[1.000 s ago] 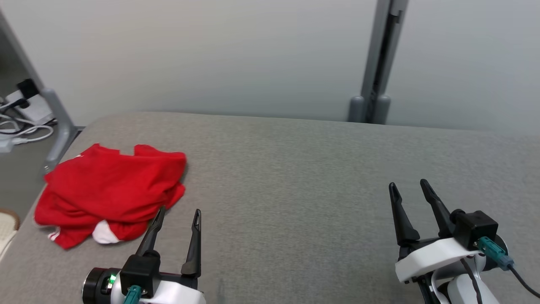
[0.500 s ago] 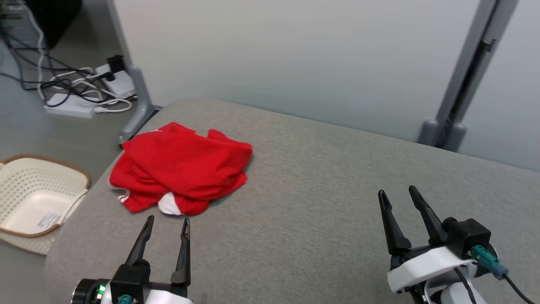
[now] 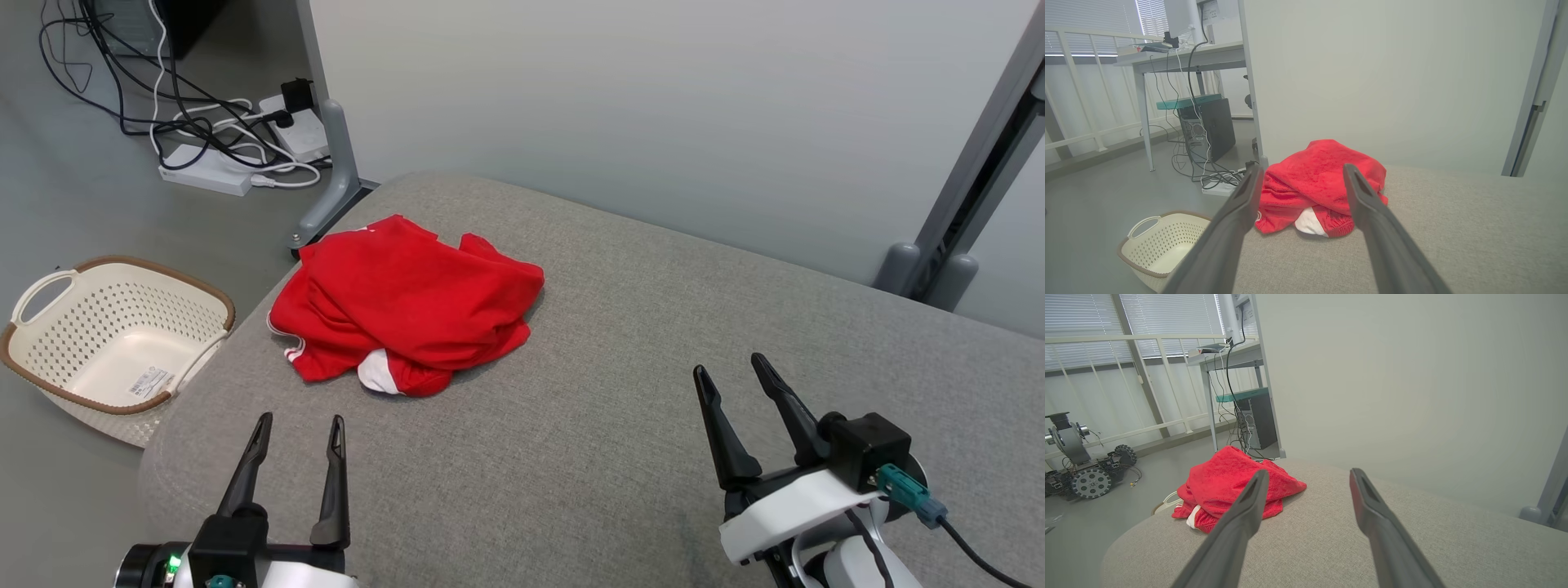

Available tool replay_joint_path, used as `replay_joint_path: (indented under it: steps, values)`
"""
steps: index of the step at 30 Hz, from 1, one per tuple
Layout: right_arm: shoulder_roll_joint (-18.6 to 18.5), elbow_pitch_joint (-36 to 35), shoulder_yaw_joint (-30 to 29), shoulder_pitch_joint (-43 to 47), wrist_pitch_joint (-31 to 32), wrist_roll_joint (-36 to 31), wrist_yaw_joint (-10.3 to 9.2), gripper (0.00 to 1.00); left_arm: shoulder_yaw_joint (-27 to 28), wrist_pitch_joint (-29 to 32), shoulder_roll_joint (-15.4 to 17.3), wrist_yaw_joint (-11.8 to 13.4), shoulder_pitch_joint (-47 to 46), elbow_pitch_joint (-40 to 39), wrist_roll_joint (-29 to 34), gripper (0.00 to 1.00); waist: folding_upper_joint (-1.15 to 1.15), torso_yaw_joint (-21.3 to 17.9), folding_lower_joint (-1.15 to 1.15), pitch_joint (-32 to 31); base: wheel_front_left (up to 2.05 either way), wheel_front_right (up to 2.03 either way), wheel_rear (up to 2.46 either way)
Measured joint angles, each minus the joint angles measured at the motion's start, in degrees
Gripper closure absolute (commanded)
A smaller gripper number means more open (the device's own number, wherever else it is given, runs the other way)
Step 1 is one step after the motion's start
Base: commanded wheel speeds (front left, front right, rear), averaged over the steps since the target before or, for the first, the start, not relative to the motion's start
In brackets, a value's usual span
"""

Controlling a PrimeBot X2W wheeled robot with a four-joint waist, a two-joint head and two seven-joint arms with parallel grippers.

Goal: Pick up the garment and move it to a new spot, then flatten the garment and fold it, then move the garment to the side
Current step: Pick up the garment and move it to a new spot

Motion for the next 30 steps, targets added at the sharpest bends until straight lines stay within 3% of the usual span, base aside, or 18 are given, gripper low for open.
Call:
replay_joint_path:
  steps: [30]
  values:
    - [0.0, 0.3, 0.67, -0.6, 0.0, -0.32, 0.0, 0.0, 0.3, 0.0, 0.0, 0.78, 0.24, -0.73, 0.22, 0.0, 0.0, 0.07, 0.0, 0.22, 0.0, 0.0, 0.0]
